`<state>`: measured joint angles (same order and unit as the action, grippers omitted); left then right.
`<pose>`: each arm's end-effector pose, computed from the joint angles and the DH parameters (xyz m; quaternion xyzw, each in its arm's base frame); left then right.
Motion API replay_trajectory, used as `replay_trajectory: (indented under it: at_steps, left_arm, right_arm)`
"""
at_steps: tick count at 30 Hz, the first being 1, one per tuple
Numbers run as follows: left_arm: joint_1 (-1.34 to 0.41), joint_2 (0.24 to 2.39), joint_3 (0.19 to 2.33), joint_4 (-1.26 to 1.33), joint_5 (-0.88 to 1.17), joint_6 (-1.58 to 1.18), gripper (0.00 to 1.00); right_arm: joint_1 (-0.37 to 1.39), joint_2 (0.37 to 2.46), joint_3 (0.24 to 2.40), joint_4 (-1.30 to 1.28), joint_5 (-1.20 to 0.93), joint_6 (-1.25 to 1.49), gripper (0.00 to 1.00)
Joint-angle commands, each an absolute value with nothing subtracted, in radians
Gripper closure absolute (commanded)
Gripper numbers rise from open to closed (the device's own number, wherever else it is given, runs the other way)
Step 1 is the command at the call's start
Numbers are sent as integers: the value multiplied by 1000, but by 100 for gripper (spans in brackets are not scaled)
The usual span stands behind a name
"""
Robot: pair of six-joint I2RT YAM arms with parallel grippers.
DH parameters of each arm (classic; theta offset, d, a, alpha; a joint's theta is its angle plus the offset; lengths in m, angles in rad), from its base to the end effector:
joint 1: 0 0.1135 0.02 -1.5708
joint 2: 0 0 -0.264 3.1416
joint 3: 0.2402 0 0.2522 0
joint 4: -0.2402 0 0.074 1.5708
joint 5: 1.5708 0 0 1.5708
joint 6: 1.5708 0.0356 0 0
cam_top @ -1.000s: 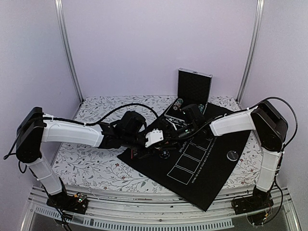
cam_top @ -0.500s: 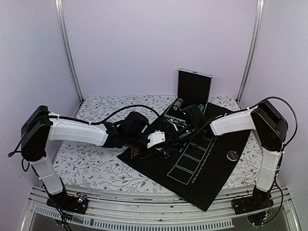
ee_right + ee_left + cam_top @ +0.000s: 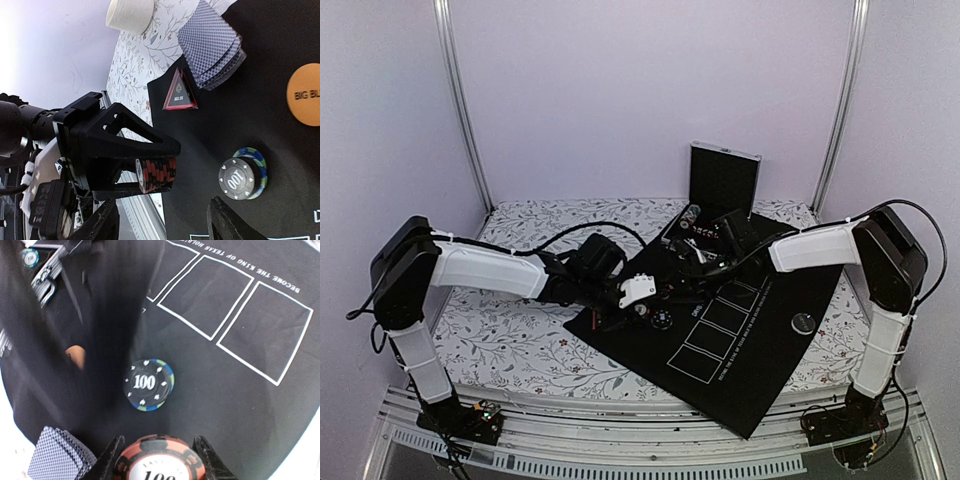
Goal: Distribute texas hold em gaming equipment
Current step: Pass from the right arm to the left, then place the poker chips pile at the big blind area.
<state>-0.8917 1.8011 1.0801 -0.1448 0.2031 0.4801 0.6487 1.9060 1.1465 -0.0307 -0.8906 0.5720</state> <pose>0.2296 -0.2959 0.1710 0.6185 0.7004 -0.1633 0.3168 0.2970 0.2599 0.1692 -0.1957 0.8277 0.5232 0.0531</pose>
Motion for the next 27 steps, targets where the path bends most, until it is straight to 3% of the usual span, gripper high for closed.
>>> replay_trajectory:
  at_steps: [1, 16, 27]
  left_arm:
    - [-854, 1821, 1117, -127, 236, 439, 100]
    - [-802, 2125, 1451, -198, 58, 319, 100]
    - [-788, 2189, 1483, -235, 27, 297, 100]
  right_arm:
    - [603, 1821, 1144, -129, -815, 494, 38]
    - [492, 1639, 1088, -290, -702, 385, 38]
    - [483, 1609, 1070, -304, -694, 373, 38]
